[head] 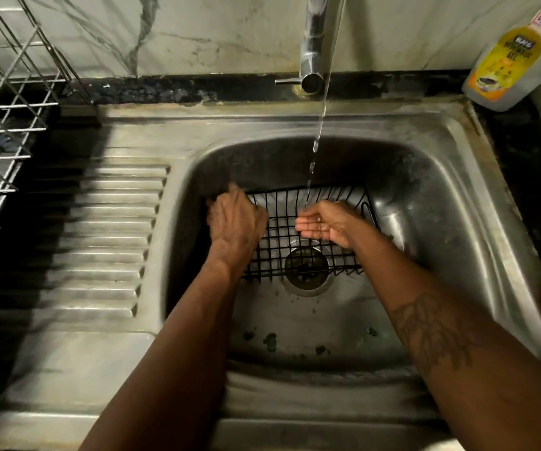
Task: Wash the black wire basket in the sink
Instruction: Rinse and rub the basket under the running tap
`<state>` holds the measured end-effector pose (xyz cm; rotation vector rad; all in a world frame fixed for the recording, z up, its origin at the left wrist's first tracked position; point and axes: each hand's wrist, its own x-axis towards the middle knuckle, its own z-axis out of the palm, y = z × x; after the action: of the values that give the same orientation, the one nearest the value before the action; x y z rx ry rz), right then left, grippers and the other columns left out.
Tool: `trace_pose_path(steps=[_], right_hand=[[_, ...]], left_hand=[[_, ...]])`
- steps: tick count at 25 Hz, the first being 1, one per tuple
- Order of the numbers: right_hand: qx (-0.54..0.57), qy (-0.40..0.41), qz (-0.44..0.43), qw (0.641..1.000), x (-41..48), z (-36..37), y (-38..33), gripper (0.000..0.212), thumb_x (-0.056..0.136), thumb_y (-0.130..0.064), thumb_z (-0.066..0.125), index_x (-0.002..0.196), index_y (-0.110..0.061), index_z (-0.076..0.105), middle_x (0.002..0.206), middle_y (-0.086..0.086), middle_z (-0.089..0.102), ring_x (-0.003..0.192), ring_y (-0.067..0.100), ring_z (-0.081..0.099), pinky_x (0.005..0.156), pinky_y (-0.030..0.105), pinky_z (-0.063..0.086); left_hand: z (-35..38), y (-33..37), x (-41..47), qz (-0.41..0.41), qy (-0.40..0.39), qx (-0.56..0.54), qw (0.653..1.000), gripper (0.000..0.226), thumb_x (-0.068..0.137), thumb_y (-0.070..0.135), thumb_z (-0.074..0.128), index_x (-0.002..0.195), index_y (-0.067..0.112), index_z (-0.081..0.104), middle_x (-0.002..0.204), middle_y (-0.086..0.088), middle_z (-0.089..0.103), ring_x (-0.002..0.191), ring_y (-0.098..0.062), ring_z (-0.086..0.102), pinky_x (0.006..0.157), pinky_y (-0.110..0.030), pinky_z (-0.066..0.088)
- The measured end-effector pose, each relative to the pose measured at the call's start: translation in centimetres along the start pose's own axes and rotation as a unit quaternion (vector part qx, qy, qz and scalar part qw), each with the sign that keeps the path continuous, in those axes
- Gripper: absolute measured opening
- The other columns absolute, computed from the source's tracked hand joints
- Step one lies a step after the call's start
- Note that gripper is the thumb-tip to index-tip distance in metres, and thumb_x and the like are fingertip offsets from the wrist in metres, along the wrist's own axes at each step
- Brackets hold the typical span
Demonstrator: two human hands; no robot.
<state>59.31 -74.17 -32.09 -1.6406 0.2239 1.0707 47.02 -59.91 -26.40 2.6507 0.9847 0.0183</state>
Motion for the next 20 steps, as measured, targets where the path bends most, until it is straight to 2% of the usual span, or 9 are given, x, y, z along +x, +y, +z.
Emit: trace_pose_path(steps=[1,4,7,10,11,13,15,18,20], right_hand=[[-0.015,-0.009,0.000,1.000,0.0,0.2,-0.1,0.022,0.092,-0.010,0.068,0.112,-0.001,0.069,0.095,0.013,0.078,0.084,0.020,0.077,0.073,0.031,0.063],[-0.091,-0.017,-0.013,0.996,-0.1,1.2,-0.8,0.015,0.092,-0.010,0.068,0.105,-0.003,0.071,0.097,0.013,0.078,0.087,0.021,0.077,0.080,0.035,0.063],[-0.102,-0.032,-0.027,0.994,-0.4,2.2,-0.8,0.016,0.096,-0.007,0.058,0.104,-0.001,0.070,0.099,0.016,0.077,0.089,0.023,0.076,0.079,0.035,0.063],[-0.102,-0.085,-0.022,0.991,-1.2,3.1,-0.4,0.020,0.099,-0.010,0.053,0.100,-0.002,0.071,0.098,0.015,0.077,0.091,0.024,0.074,0.079,0.033,0.061],[-0.113,-0.100,-0.022,0.988,-1.3,3.2,-0.4,0.019,0.099,-0.008,0.053,0.099,-0.003,0.071,0.097,0.014,0.077,0.090,0.023,0.074,0.078,0.033,0.061],[-0.099,-0.101,-0.019,0.990,-1.0,2.5,-0.6,0.017,0.098,-0.004,0.054,0.104,-0.001,0.070,0.099,0.016,0.077,0.091,0.025,0.076,0.077,0.036,0.063],[-0.053,-0.038,-0.029,0.997,-0.7,1.5,-0.7,0.017,0.097,-0.004,0.058,0.109,0.004,0.068,0.102,0.021,0.075,0.089,0.029,0.076,0.077,0.040,0.064],[-0.037,0.074,-0.064,0.994,-0.5,1.6,-0.2,0.020,0.094,-0.008,0.062,0.106,0.006,0.069,0.097,0.022,0.075,0.080,0.028,0.077,0.073,0.038,0.064],[-0.058,0.036,-0.017,0.998,-1.1,1.9,-0.2,0.019,0.092,-0.009,0.062,0.103,0.005,0.070,0.095,0.021,0.075,0.080,0.028,0.077,0.073,0.037,0.064]], left_hand=[[0.4,0.1,0.4,0.001,-0.007,0.000,1.000,0.046,0.091,0.034,0.055,0.126,0.005,0.053,0.116,-0.019,0.063,0.114,-0.037,0.058,0.103,-0.047,0.042],[1.0,0.6,1.2,-0.017,0.003,-0.003,1.000,0.035,0.081,0.040,0.042,0.103,0.019,0.060,0.100,-0.014,0.065,0.100,-0.035,0.060,0.095,-0.047,0.045],[1.5,1.3,1.6,-0.022,0.009,0.008,1.000,0.042,0.093,0.047,0.037,0.112,0.023,0.064,0.119,-0.023,0.053,0.113,-0.044,0.048,0.103,-0.057,0.036],[1.7,2.4,1.5,0.054,0.022,0.064,0.996,0.041,0.098,0.055,0.040,0.114,0.031,0.068,0.129,-0.013,0.055,0.130,-0.037,0.040,0.108,-0.074,0.016],[1.7,2.4,1.7,0.071,0.026,0.058,0.995,0.036,0.098,0.054,0.044,0.112,0.032,0.069,0.123,-0.007,0.062,0.129,-0.031,0.046,0.109,-0.075,0.009],[2.1,1.8,2.4,0.120,0.051,0.051,0.990,0.027,0.098,0.047,0.051,0.101,0.030,0.072,0.099,0.002,0.073,0.112,-0.022,0.064,0.117,-0.063,-0.001],[2.6,0.8,2.9,0.179,0.056,0.045,0.981,0.019,0.099,0.030,0.054,0.095,0.025,0.072,0.090,0.001,0.073,0.099,-0.022,0.069,0.119,-0.047,0.007],[2.7,0.5,2.6,0.225,0.024,0.023,0.974,0.019,0.094,0.011,0.054,0.101,0.020,0.069,0.096,-0.002,0.072,0.096,-0.024,0.067,0.101,-0.037,0.032],[2.5,0.5,2.3,0.215,0.037,0.026,0.976,0.022,0.090,0.008,0.056,0.103,0.019,0.069,0.101,-0.003,0.073,0.098,-0.025,0.066,0.096,-0.037,0.035]])
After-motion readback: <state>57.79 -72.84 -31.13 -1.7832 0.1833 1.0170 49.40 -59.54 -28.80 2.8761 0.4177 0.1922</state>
